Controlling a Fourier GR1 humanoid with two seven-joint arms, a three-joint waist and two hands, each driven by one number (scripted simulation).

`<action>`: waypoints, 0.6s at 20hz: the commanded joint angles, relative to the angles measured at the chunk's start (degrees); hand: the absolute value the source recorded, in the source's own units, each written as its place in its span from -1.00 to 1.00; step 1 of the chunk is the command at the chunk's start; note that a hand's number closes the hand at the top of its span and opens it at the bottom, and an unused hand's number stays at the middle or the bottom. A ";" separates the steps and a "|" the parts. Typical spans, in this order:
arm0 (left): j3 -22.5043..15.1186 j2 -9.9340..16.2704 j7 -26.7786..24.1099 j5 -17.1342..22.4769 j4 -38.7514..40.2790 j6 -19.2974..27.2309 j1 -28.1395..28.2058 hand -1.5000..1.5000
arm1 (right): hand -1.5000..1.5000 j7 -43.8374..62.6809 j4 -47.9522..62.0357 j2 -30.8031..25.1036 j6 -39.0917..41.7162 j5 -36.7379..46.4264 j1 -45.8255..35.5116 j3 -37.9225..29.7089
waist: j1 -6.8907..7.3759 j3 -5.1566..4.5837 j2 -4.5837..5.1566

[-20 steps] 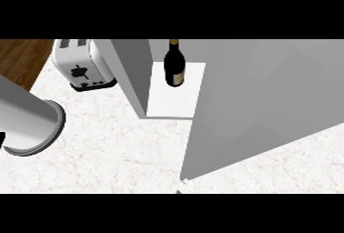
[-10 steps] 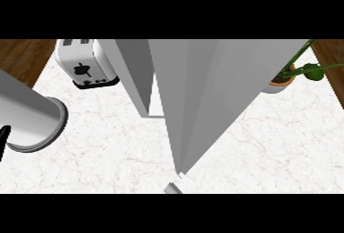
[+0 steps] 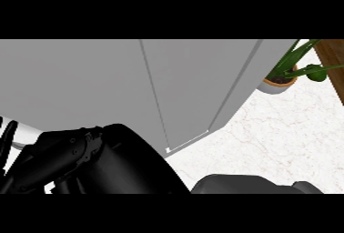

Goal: Pick up the wine, place it into the cabinet and close the cabinet

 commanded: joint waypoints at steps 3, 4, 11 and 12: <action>1.17 -0.76 1.81 -0.82 -1.28 1.44 -0.67 -1.00 | 1.00 -5.85 16.81 1.21 2.97 -0.83 -11.83 -7.17 | -0.66 0.09 -0.15; 1.19 -1.80 1.78 0.53 1.97 -0.81 -1.84 -1.00 | 1.00 -6.31 19.13 1.22 5.23 -1.19 -12.87 -7.41 | -1.04 0.06 -0.07; -0.07 -4.77 1.47 -4.29 -0.36 1.28 -1.16 -1.00 | 1.00 -13.69 32.29 1.24 9.53 -0.76 -15.03 -14.17 | -1.36 0.12 -0.12; 1.06 -4.08 1.87 -3.65 0.46 -0.23 -0.56 -1.00 | 1.00 -15.32 35.77 1.24 11.56 -1.92 -16.35 -15.90 | -1.07 0.11 -0.04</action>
